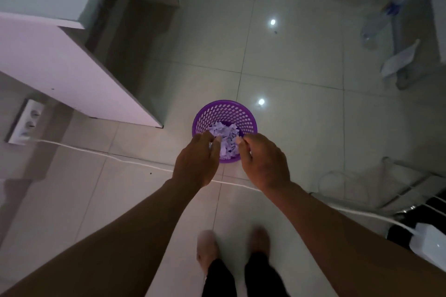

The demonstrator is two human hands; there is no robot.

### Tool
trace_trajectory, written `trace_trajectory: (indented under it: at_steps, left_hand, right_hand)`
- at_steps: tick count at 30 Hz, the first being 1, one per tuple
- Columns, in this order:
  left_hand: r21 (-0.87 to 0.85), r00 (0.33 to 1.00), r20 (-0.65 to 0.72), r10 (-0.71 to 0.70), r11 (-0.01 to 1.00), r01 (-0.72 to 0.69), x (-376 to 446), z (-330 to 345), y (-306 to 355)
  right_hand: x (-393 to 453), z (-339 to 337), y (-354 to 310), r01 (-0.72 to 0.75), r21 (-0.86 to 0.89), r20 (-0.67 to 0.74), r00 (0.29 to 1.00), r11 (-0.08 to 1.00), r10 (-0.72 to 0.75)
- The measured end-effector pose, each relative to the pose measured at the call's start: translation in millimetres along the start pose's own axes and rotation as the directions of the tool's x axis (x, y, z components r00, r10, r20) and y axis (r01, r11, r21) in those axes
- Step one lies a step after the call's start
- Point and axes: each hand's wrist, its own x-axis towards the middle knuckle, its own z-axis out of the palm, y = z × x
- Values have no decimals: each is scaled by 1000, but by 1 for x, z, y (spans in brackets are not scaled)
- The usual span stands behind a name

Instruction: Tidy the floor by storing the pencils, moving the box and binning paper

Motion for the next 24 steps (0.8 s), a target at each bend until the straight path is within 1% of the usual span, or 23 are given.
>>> trace_trajectory:
  at_steps: [3, 5, 8, 10, 12, 15, 17, 20, 22, 24]
  left_hand:
    - [0, 997, 16, -79, 997, 79, 39, 31, -9]
    - [-28, 987, 21, -157, 987, 158, 63, 51, -17]
    - [-87, 967, -20, -253, 964, 250, 103, 93, -32]
    - [-142, 945, -53, -324, 939, 314, 117, 103, -32]
    - [-233, 921, -48, -387, 901, 366, 135, 123, -35]
    - [-326, 914, 18, -406, 861, 389, 155, 137, -37]
    - [-352, 902, 30, -431, 840, 413, 156, 138, -38]
    - [-326, 897, 9, -441, 847, 420, 153, 129, -34]
    - [-279, 911, -7, -412, 876, 394, 147, 113, -32]
    - [-230, 912, -53, -407, 894, 385, 137, 87, -26]
  right_hand:
    - [41, 30, 41, -6, -48, 75, 997, 999, 10]
    - [64, 47, 62, -12, -66, 103, 994, 998, 18]
    - [99, 79, 94, -11, -62, 119, 993, 998, 18]
    - [108, 92, 102, -7, -38, 134, 991, 999, 12]
    - [117, 117, 117, -15, 42, 211, 977, 999, 5]
    - [127, 138, 124, -86, 146, 308, 951, 985, 38]
    - [128, 141, 124, -78, 165, 338, 941, 983, 18]
    - [132, 132, 123, -6, 157, 342, 939, 988, -48]
    - [138, 119, 116, 57, 149, 334, 937, 987, -105]
    - [140, 102, 96, 129, 131, 325, 931, 983, -166]
